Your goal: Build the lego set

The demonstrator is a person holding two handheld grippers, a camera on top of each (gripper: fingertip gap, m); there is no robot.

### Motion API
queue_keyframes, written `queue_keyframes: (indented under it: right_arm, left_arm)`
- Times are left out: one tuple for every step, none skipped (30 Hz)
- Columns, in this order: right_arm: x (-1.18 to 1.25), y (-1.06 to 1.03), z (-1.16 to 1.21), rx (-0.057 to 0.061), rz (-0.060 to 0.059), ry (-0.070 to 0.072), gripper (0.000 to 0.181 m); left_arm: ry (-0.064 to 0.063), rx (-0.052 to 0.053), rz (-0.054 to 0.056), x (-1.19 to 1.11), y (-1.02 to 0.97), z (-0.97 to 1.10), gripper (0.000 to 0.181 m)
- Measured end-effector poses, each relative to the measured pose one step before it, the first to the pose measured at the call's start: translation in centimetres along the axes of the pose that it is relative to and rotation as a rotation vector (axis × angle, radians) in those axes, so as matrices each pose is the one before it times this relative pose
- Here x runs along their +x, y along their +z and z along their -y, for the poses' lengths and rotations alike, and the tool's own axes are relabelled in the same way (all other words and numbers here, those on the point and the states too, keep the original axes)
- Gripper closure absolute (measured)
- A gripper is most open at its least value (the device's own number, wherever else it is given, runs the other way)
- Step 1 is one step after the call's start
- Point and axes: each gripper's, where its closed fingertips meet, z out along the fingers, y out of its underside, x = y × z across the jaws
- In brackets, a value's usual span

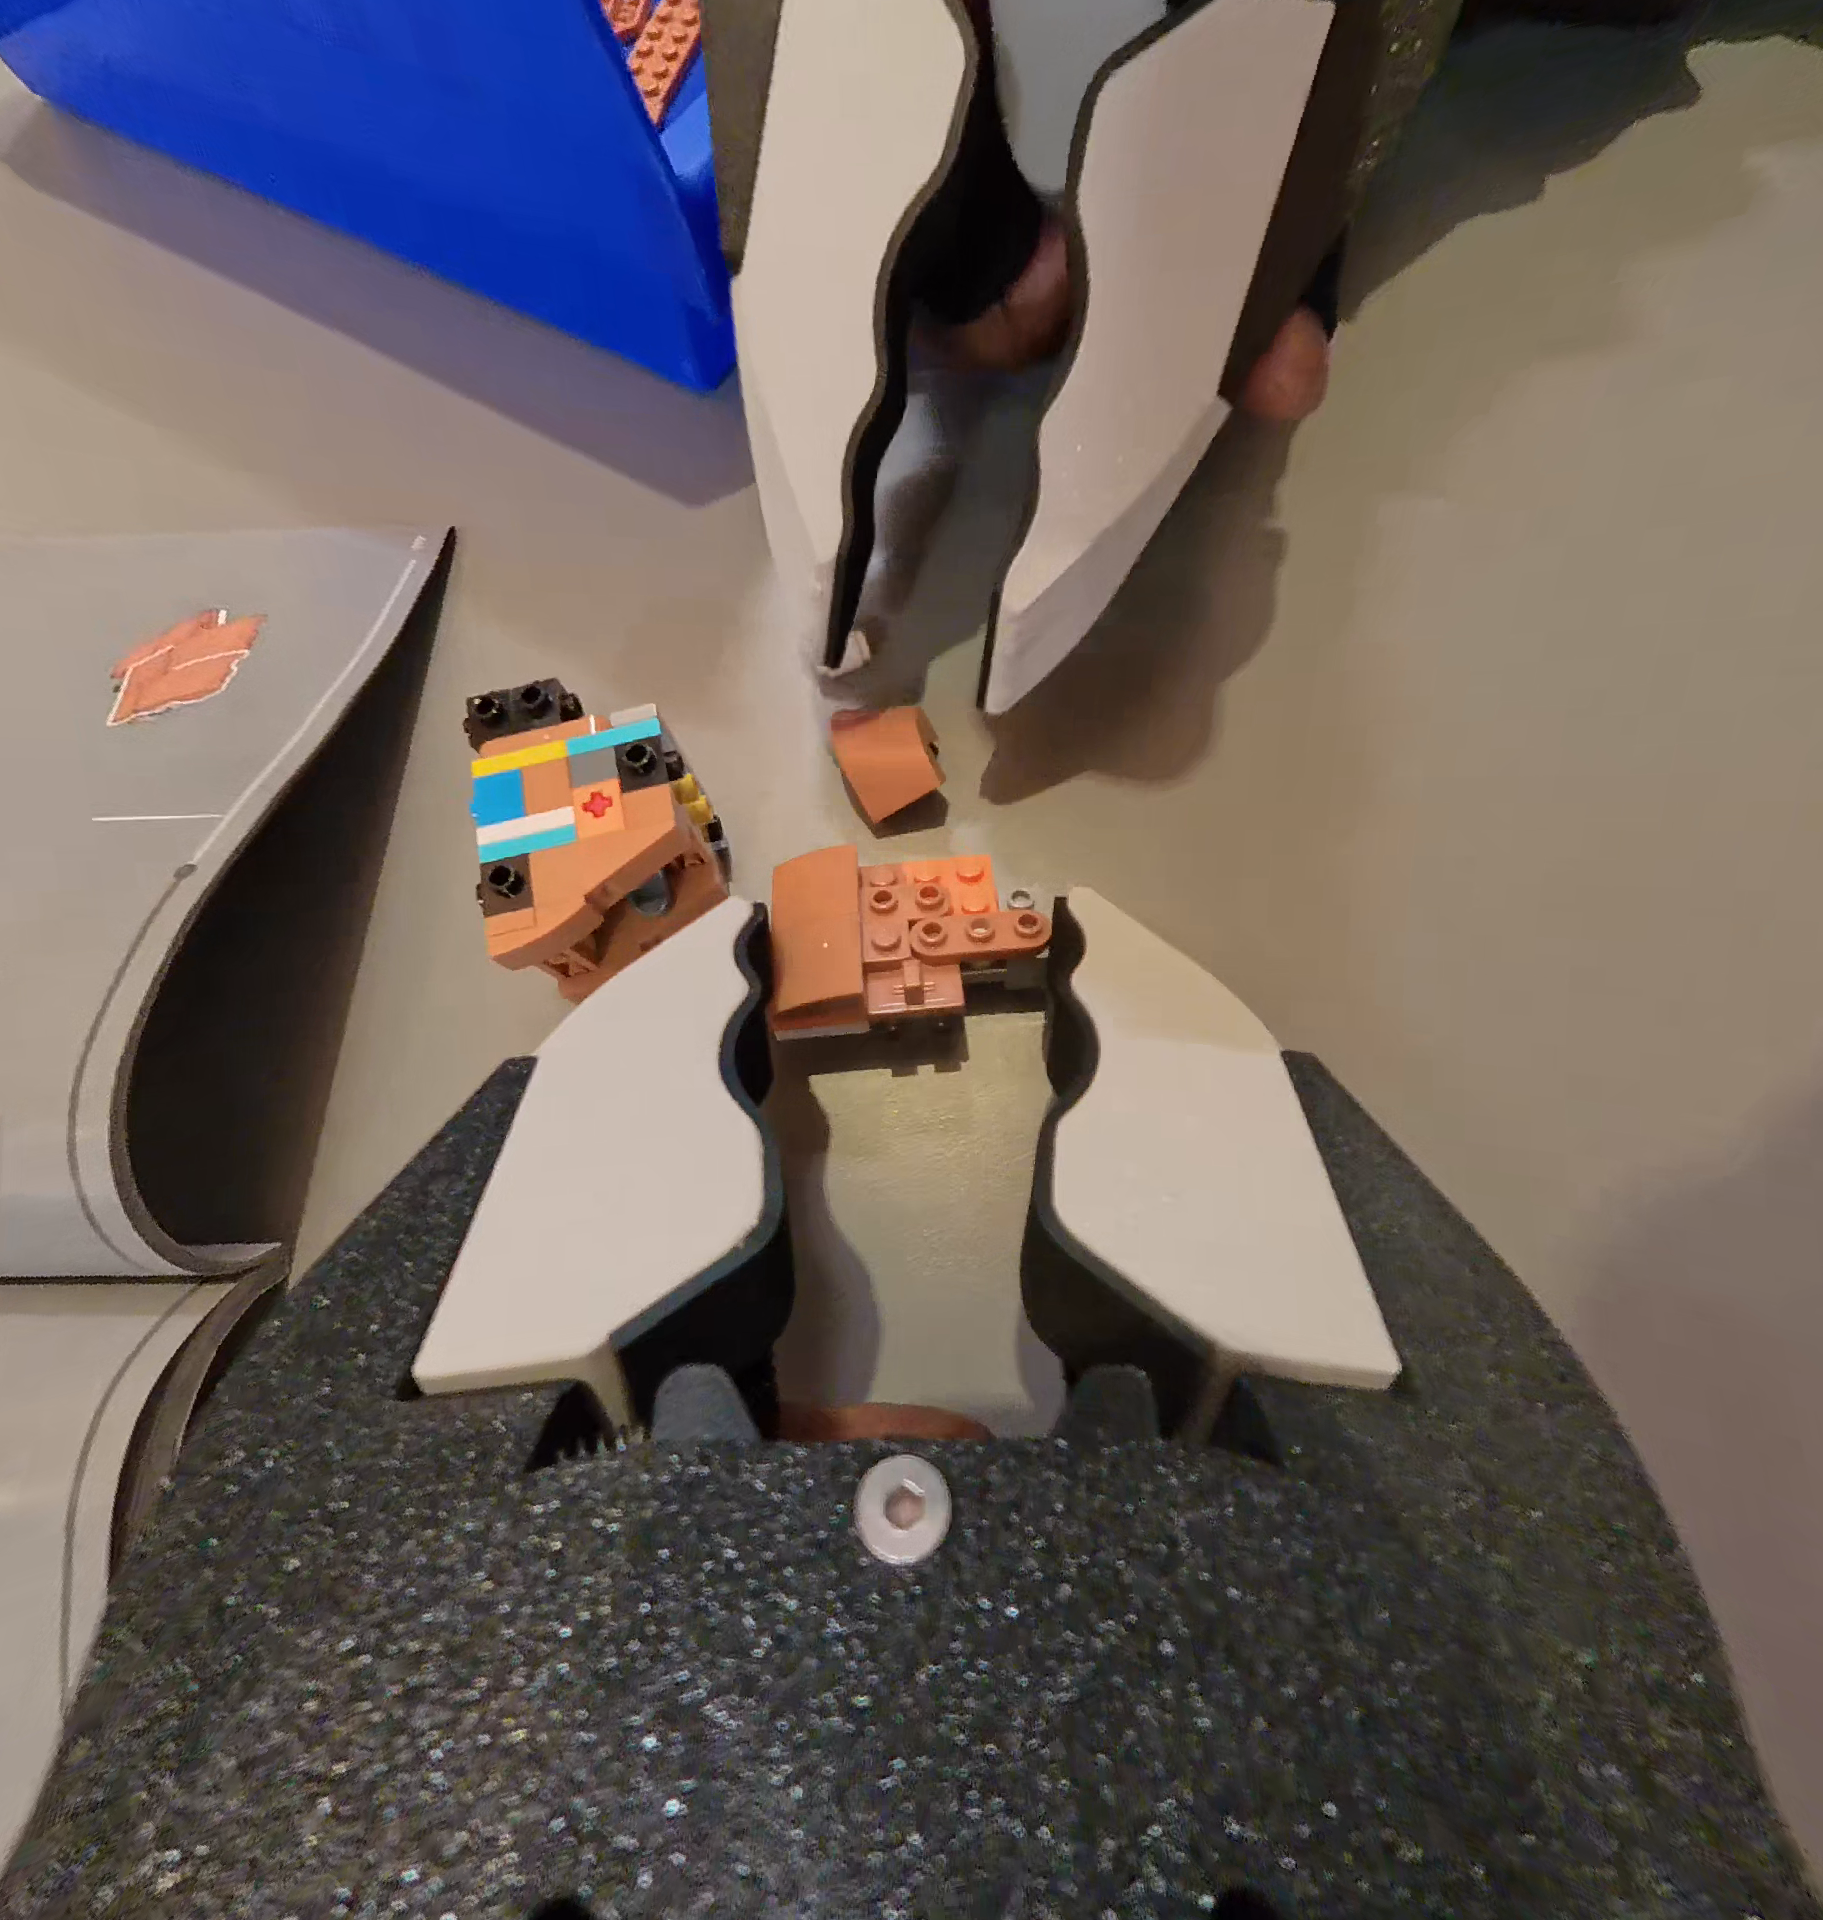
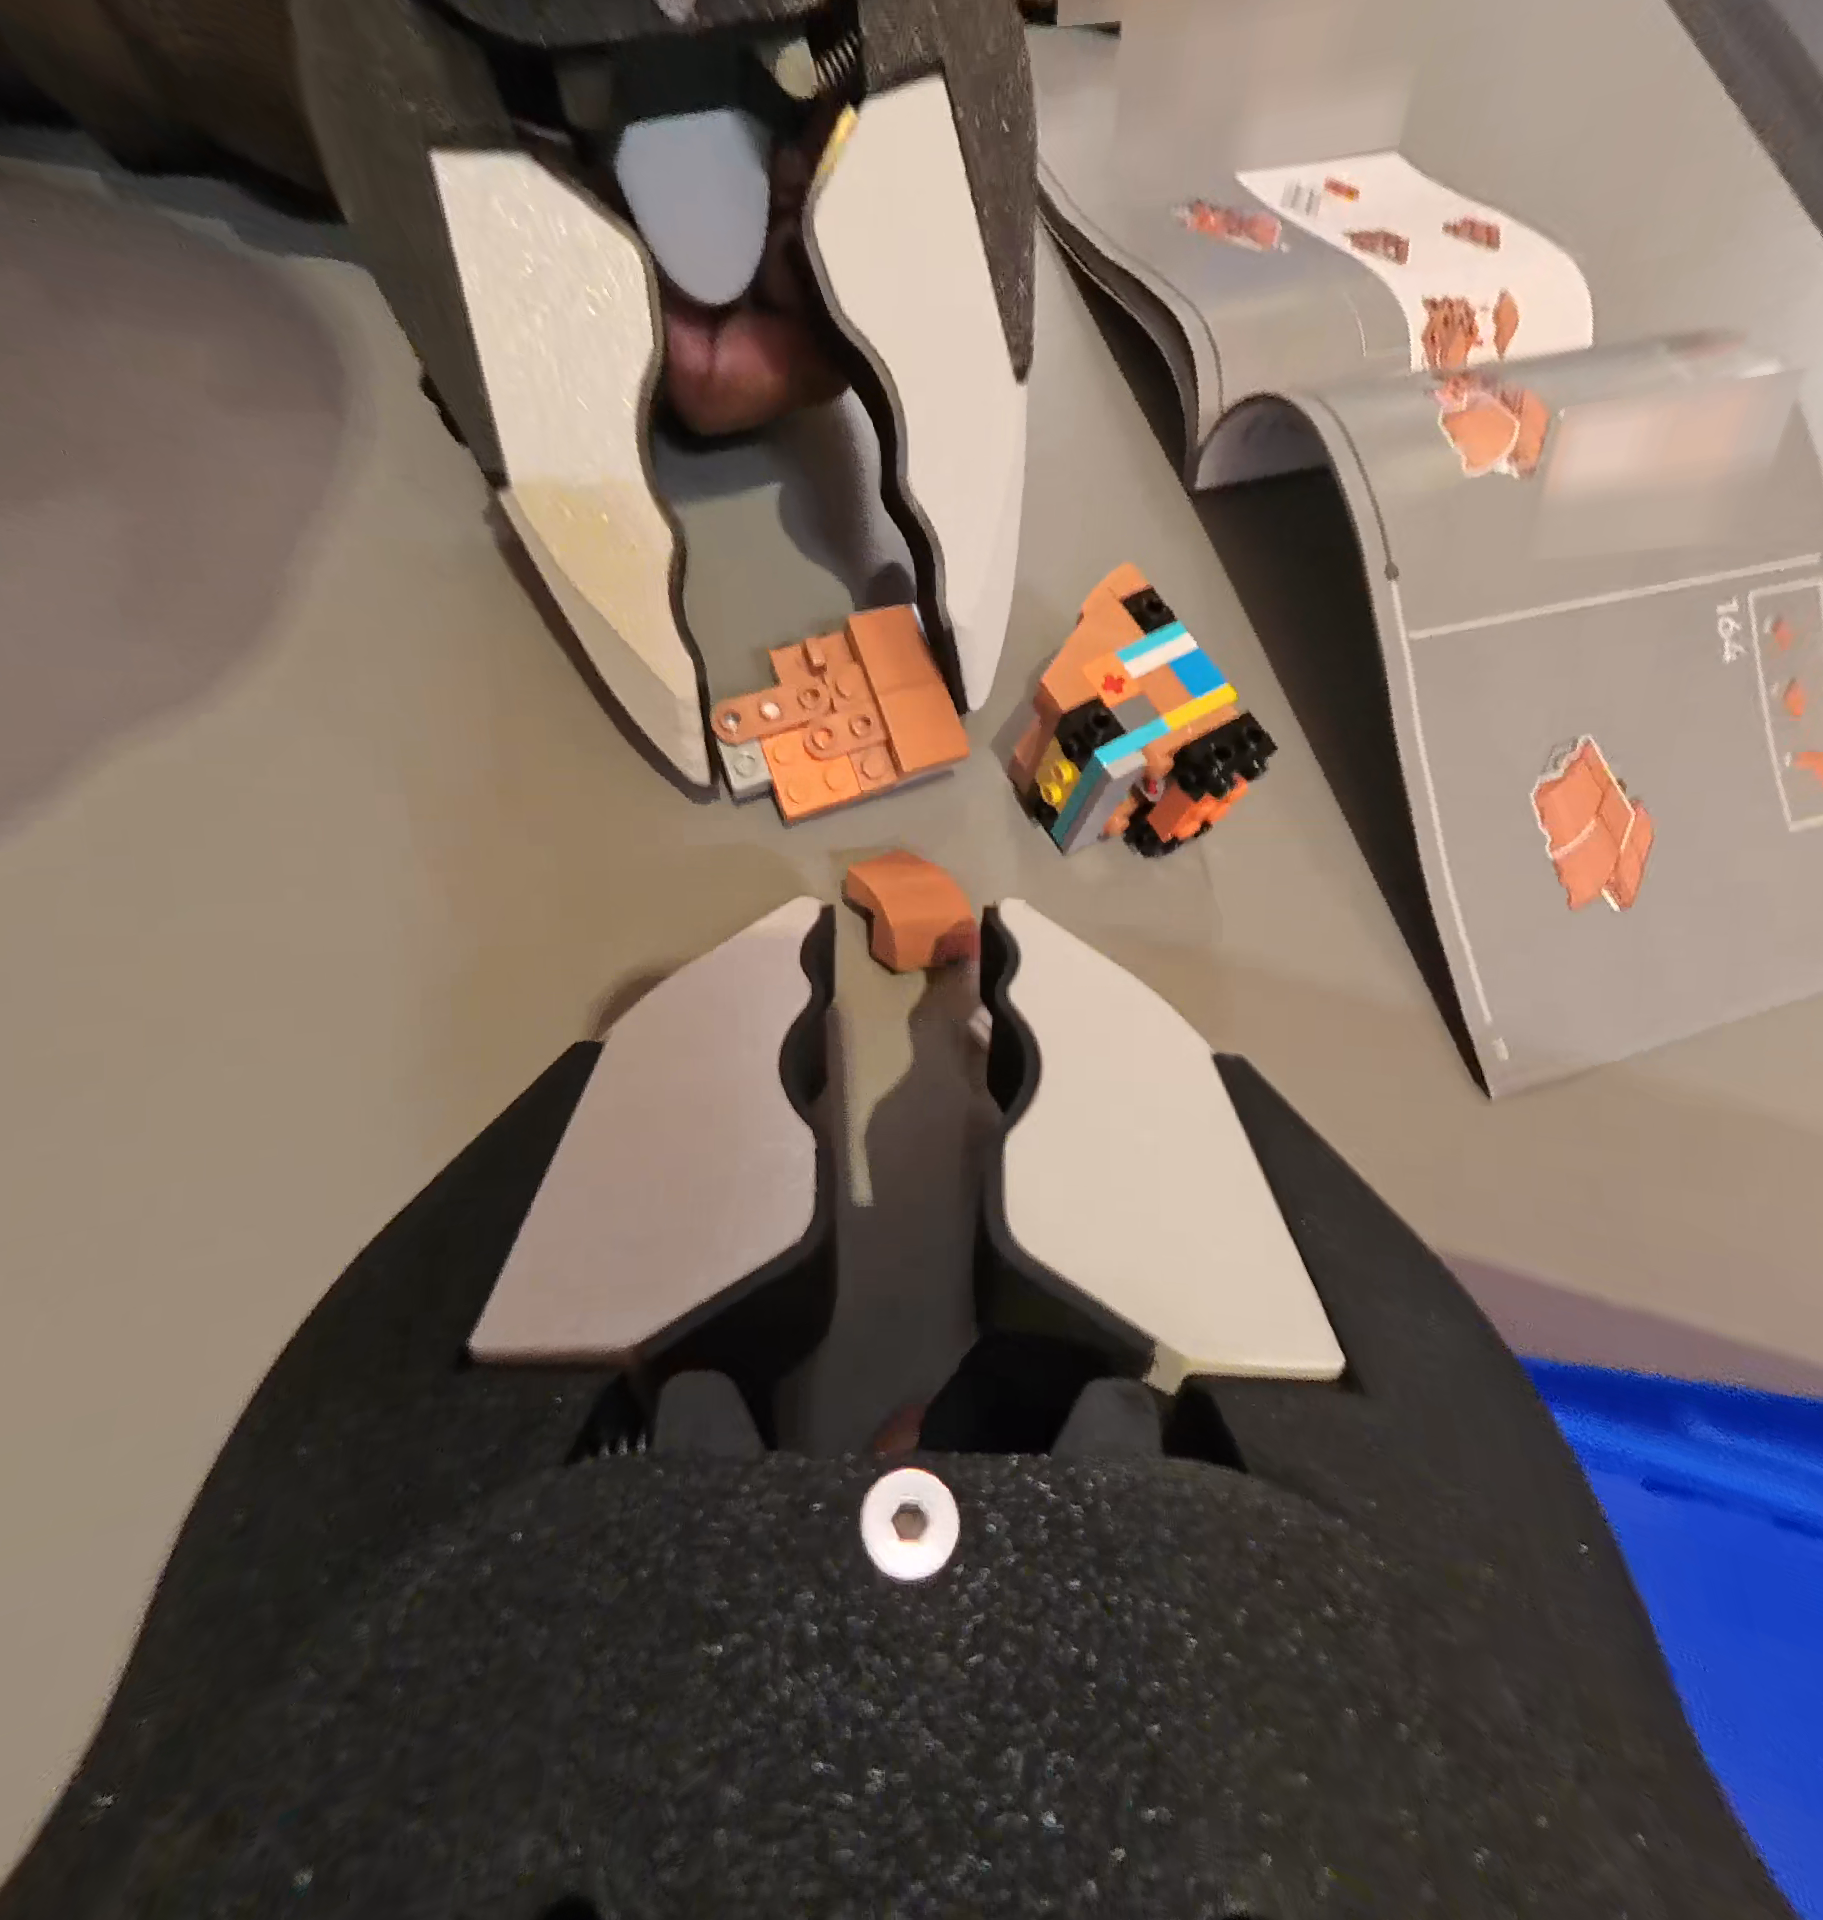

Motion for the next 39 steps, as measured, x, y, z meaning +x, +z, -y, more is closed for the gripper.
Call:
queue_keyframes:
  right_arm:
    - [-0.151,0.159,0.194,0.0051,0.0138,-0.0069,0.155]
    - [-0.063,0.181,0.059,-0.0032,0.0076,-0.0076,0.155]
    - [0.024,0.190,-0.051,-0.0106,0.0008,-0.0060,0.155]
    - [0.071,0.185,-0.089,-0.0117,-0.0014,-0.0033,0.155]
    - [0.086,0.193,-0.138,-0.0135,-0.0001,0.0000,0.155]
    - [0.083,0.209,-0.165,-0.0175,0.0018,0.0043,0.155]
    - [0.060,0.222,-0.224,-0.0209,0.0049,0.0061,0.156]
    - [0.015,0.231,-0.276,-0.0240,0.0074,0.0053,0.157]
    - [-0.045,0.204,-0.302,-0.0246,0.0087,0.0035,0.157]
    - [-0.041,0.115,-0.168,-0.0145,0.0058,0.0041,0.159]
    - [0.023,-0.011,0.018,0.0015,0.0008,0.0091,0.160]
    - [0.002,-0.015,-0.041,-0.0004,0.0023,0.0107,0.160]
    - [0.054,-0.052,0.004,0.0042,-0.0010,0.0126,0.160]
    - [0.150,-0.106,0.103,0.0113,-0.0054,0.0153,0.160]
    - [0.045,-0.195,0.256,0.0226,0.0053,0.0225,0.160]
    - [-0.094,-0.264,0.437,0.0353,0.0198,0.0346,0.160]
    - [-0.145,-0.326,0.543,0.0444,0.0282,0.0453,0.160]
    - [-0.217,-0.367,0.645,0.0528,0.0382,0.0549,0.160]
    - [-0.360,-0.411,0.779,0.0637,0.0535,0.0665,0.160]
    - [-0.528,-0.450,0.895,0.0720,0.0687,0.0761,0.160]
    - [-0.610,-0.469,0.999,0.0785,0.0772,0.0814,0.160]
    - [-0.638,-0.463,1.050,0.0815,0.0798,0.0834,0.160]
    - [-0.548,-0.424,1.033,0.0798,0.0736,0.0823,0.160]
    - [-0.390,-0.373,0.961,0.0731,0.0610,0.0763,0.160]
    - [-0.224,-0.267,0.762,0.0580,0.0455,0.0618,0.160]
    - [-0.071,-0.154,0.480,0.0379,0.0275,0.0415,0.160]
    - [0.043,-0.078,0.254,0.0222,0.0125,0.0223,0.160]
    - [0.031,0.016,0.118,0.0123,0.0057,0.0106,0.160]
    - [-0.030,0.064,0.062,0.0084,0.0050,0.0060,0.160]
    - [-0.110,0.094,0.032,0.0059,0.0069,0.0040,0.160]
    - [-0.103,0.112,0.013,0.0041,0.0050,0.0024,0.160]
    - [-0.092,0.110,0.008,0.0051,0.0045,0.0034,0.160]
    - [-0.128,0.084,0.039,0.0075,0.0094,0.0077,0.160]
    - [-0.143,0.060,0.064,0.0094,0.0127,0.0138,0.160]
    - [-0.106,0.042,0.088,0.0111,0.0133,0.0159,0.160]
    - [-0.092,0.029,0.137,0.0139,0.0128,0.0166,0.160]
    - [-0.076,0.012,0.130,0.0134,0.0124,0.0177,0.160]
    - [-0.034,0.009,0.099,0.0101,0.0101,0.0160,0.160]
    - [0.029,0.011,0.055,0.0064,0.0042,0.0121,0.160]
  left_arm:
    - [0.0007,-0.0009,-0.0034,0.077,0.024,0.003,0.130]
    - [0.0012,-0.0006,-0.0041,0.081,0.009,0.005,0.130]
    - [0.0007,-0.0002,-0.0050,0.089,0.003,-0.010,0.130]
    - [-0.0004,0.0006,-0.0035,0.054,-0.008,0.011,0.130]
    - [-0.0017,0.0007,-0.0026,0.032,0.000,0.017,0.130]
    - [-0.0025,0.0015,-0.0028,0.018,-0.010,0.013,0.130]
    - [-0.0018,0.0012,-0.0026,0.003,-0.017,0.005,0.130]
    - [-0.0022,0.0017,-0.0028,0.008,-0.014,0.011,0.130]
    - [-0.0041,0.0017,-0.0019,-0.012,-0.019,0.007,0.130]
    - [-0.0056,0.0017,-0.0020,-0.021,-0.030,0.011,0.130]
    - [-0.0063,0.0028,-0.0016,-0.036,-0.021,0.026,0.130]
    - [-0.0080,0.0039,-0.0015,-0.053,-0.041,0.031,0.130]
    - [-0.0120,0.0053,-0.0016,-0.074,-0.059,0.054,0.130]
    - [-0.0140,0.0072,-0.0033,-0.069,-0.073,0.074,0.130]
    - [-0.0140,0.0096,-0.0033,-0.083,-0.085,0.100,0.130]
    - [-0.0147,0.0123,-0.0043,-0.067,-0.107,0.148,0.130]
    - [-0.0184,0.0170,-0.0061,-0.054,-0.116,0.213,0.130]
    - [-0.0217,0.0258,-0.0082,-0.033,-0.144,0.340,0.130]
    - [-0.0240,0.0331,-0.0144,0.059,-0.172,0.476,0.130]
    - [-0.0270,0.0413,-0.0197,0.134,-0.198,0.608,0.130]
    - [-0.0305,0.0482,-0.0225,0.154,-0.252,0.719,0.130]
    - [-0.0324,0.0518,-0.0247,0.185,-0.272,0.780,0.130]
    - [-0.0349,0.0551,-0.0251,0.189,-0.301,0.856,0.130]
    - [-0.0368,0.0544,-0.0240,0.178,-0.313,0.837,0.130]
    - [-0.0353,0.0481,-0.0189,0.113,-0.302,0.756,0.130]
    - [-0.0319,0.0400,-0.0146,0.069,-0.266,0.629,0.130]
    - [-0.0261,0.0314,-0.0121,0.042,-0.225,0.486,0.130]
    - [-0.0195,0.0235,-0.0099,0.023,-0.180,0.365,0.130]
    - [-0.0164,0.0167,-0.0075,0.016,-0.122,0.253,0.130]
    - [-0.0133,0.0127,-0.0050,0.001,-0.082,0.175,0.130]
    - [-0.0109,0.0114,-0.0038,-0.011,-0.047,0.146,0.130]
    - [-0.0135,0.0104,-0.0089,0.066,-0.026,0.121,0.130]
    - [-0.0182,0.0121,-0.0131,0.103,-0.016,0.142,0.130]
    - [-0.0227,0.0163,-0.0128,0.087,-0.011,0.192,0.130]
    - [-0.0215,0.0169,-0.0131,0.092,-0.015,0.178,0.130]
    - [-0.0206,0.0132,-0.0137,0.092,-0.002,0.138,0.130]
    - [-0.0179,0.0106,-0.0109,0.060,0.007,0.095,0.130]
    - [-0.0132,0.0080,-0.0083,0.033,-0.004,0.062,0.130]
    - [-0.0101,0.0048,-0.0053,-0.002,0.010,0.029,0.130]
